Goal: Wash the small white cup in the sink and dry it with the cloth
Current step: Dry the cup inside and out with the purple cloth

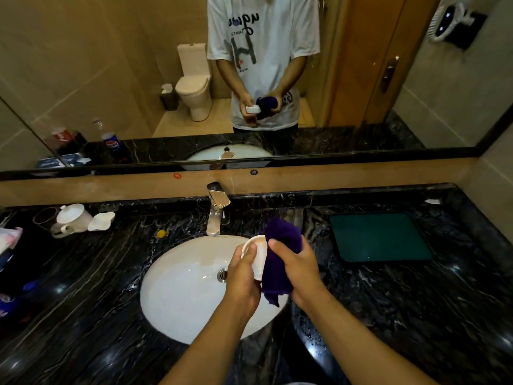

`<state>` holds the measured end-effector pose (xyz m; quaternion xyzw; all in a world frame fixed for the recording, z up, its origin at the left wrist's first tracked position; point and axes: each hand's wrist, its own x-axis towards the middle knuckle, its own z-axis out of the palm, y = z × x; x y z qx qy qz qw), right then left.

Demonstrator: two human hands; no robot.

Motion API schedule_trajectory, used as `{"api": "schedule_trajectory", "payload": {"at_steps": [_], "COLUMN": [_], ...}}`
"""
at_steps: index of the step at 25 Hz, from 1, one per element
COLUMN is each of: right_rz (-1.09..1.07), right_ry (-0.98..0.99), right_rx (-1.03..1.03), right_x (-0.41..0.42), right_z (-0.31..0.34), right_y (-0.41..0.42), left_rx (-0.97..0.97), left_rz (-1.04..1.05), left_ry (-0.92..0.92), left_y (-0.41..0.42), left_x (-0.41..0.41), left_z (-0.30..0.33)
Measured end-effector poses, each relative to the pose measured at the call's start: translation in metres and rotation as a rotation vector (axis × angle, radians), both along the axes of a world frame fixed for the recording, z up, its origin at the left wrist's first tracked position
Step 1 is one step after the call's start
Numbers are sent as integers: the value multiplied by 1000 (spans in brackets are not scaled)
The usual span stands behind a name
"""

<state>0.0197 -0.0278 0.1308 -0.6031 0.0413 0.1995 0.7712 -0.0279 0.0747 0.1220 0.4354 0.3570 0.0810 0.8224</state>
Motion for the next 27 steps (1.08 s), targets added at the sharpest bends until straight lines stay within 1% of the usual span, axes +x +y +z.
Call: {"api": "schedule_trajectory", "payload": {"at_steps": [3,4,5,7,9,11,12,14,16,18,24,27], "right_rz": [-12,10,30,66,103,115,114,115,141,164,169,127], "right_ry": [-22,-33,-24,47,152,207,203,158,110,102,83,134], "right_rx": [-3,-20,-20,62,194,270,270,205,115,58,-40,-22], "right_x": [4,6,8,13,12,8,6,4,1,-1,-5,-4], "right_z": [3,6,8,13,18,20,21,21,20,17,12,9], "right_y": [1,1,1,2,5,10,12,14,14,12,-2,-12], "left_rx": [412,490,515,485,376,298,275,259,305,345,214,307], "left_rz": [-36,-44,-44,-38,-24,-19,-15,14,42,55,44,-17], "left_ry": [69,75,82,91,93,74,52,58,125,162,90,120], "left_y": [-2,-1,1,6,9,9,9,8,11,16,13,15], "left_x": [-1,0,1,5,9,12,14,17,21,24,15,9], "left_z": [-2,0,2,9,14,15,14,14,15,16,12,7]}}
